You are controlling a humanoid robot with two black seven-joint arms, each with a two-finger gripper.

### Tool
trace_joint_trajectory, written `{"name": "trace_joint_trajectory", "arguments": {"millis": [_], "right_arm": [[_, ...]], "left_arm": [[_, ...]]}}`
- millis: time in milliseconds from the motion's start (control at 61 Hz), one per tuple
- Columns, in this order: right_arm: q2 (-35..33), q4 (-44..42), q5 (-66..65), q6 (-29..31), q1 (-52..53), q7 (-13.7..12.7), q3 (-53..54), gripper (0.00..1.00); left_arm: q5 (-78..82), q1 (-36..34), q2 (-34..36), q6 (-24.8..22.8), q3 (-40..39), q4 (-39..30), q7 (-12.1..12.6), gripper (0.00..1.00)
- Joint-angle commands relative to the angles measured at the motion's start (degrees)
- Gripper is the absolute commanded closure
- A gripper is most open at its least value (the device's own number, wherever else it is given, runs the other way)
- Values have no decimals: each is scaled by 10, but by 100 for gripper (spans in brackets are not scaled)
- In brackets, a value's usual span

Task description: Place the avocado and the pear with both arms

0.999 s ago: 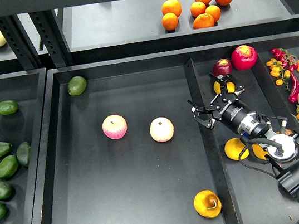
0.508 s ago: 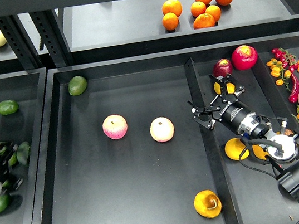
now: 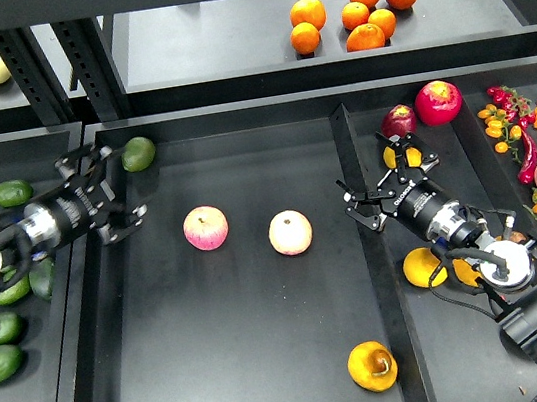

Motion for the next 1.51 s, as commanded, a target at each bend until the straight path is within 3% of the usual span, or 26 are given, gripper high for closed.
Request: {"name": "trace_joint_trajectory", "arguments": {"millis": [0,262,737,1016,1065,1196,1360,1491], "right_arm": [[0,0,-1,0,1,-7,1,0],[0,0,-2,0,0,-7,1,0],[0,0,-2,0,0,-7,2,0],[0,-1,-2,0,0,-11,2,0],[0,2,-3,0,-1,-21,1,0],[0,44,-25,0,-10,-97,-6,0],[-2,100,-74,0,-13,-114,-20,0],[-75,161,-80,0,-12,-144,-52,0]], "left_arm": [[0,21,-33,0,-34,-36,0,11],[0,61,-116,0,-92,-67,0,10],[-2,78,-116,0,-107,-65,0,9],[-29,106,-116,0,-85,-72,-22,5],[-34,108,-116,0,-81,-72,-22,4],[-36,114,-116,0,-74,-72,-22,1],[-36,114,-116,0,-63,-72,-22,1],[-36,114,-116,0,-61,-72,-22,1]]}}
